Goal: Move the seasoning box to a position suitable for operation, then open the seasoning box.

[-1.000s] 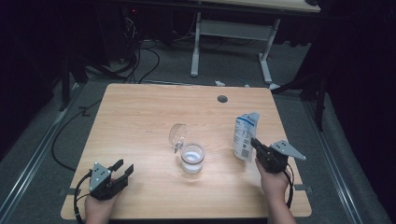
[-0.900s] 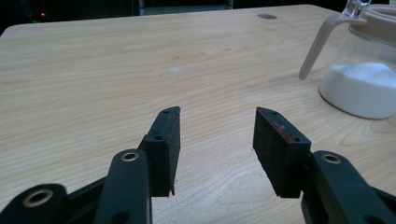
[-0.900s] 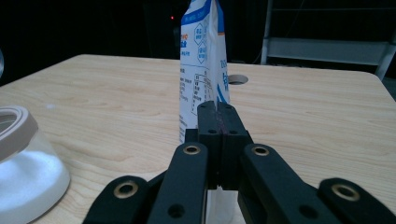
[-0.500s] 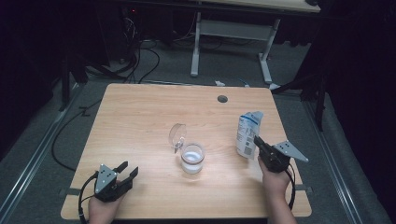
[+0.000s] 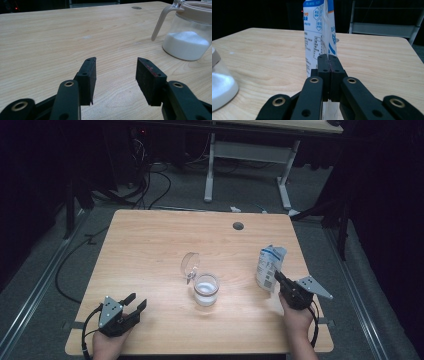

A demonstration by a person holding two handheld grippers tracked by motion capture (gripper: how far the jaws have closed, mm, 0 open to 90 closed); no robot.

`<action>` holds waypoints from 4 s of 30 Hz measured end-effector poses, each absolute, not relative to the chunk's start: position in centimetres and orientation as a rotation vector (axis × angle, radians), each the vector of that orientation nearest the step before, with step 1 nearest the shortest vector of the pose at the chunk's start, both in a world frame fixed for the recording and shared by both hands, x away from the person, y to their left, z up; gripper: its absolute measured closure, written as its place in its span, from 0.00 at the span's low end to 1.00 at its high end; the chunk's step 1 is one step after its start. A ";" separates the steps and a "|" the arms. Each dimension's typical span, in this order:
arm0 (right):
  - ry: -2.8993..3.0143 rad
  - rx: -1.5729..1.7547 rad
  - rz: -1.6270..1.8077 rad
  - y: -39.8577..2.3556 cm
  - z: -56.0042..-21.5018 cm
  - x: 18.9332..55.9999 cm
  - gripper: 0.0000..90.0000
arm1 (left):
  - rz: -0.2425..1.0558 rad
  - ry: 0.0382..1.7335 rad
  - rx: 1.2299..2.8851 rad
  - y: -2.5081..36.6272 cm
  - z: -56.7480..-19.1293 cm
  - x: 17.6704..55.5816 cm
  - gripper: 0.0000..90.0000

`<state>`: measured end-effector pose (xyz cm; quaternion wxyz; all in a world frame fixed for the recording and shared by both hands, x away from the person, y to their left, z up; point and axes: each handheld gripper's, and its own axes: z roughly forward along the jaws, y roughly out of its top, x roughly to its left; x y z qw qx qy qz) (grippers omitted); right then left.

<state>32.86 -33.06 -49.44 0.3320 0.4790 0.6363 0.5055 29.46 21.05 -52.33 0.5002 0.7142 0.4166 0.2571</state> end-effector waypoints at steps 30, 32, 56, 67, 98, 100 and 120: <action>1.666 1.304 1.258 -33.1 -50.1 31.8 0.78 | 0.607 1.026 1.743 21.0 -52.5 29.9 0.58; 1.662 1.312 1.255 -33.1 -50.1 31.8 0.76 | 0.608 1.027 1.744 20.9 -52.5 29.9 0.58; 1.681 1.326 1.180 -33.0 -50.5 29.2 0.69 | 0.547 1.026 1.784 18.9 -52.5 31.7 0.58; 1.708 1.303 1.159 -32.0 -50.7 27.8 0.70 | 0.549 1.032 1.793 18.4 -52.9 32.3 0.59; 1.972 1.210 1.226 -23.6 -51.9 32.9 0.80 | 0.539 1.087 1.772 17.6 -52.3 29.9 0.64; 1.979 1.200 1.225 -23.1 -51.8 33.1 0.82 | 0.539 1.079 1.770 17.2 -52.0 30.2 0.64; 2.034 1.109 1.221 -21.4 -51.3 32.6 1.00 | 0.481 1.106 1.728 14.1 -50.3 33.7 0.87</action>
